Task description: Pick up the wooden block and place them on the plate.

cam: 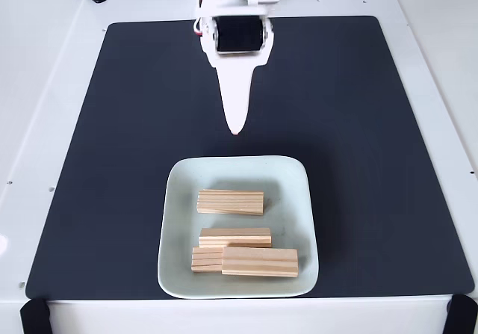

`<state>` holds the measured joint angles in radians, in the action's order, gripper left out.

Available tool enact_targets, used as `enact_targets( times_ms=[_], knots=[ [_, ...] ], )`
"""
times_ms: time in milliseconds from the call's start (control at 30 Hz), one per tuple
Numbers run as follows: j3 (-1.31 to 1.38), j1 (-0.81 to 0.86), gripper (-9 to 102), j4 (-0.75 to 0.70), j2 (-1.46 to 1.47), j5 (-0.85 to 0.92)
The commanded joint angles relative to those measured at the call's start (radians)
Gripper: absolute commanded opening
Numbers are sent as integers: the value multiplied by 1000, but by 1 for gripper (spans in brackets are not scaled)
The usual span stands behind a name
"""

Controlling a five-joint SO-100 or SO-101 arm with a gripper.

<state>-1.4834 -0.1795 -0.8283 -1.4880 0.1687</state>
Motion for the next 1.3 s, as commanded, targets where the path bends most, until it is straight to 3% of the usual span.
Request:
enact_targets(
  times_ms=[0,300,700,967,1267],
  knots=[
    [-215,-2,-1,64,-222,61],
    [-756,14,-1,206,-681,124],
    [-1236,32,-1,192,-1321,-5],
    [-1436,92,-1,104,-1721,-135],
    [-1586,89,-1,72,-1871,-207]
  ],
)
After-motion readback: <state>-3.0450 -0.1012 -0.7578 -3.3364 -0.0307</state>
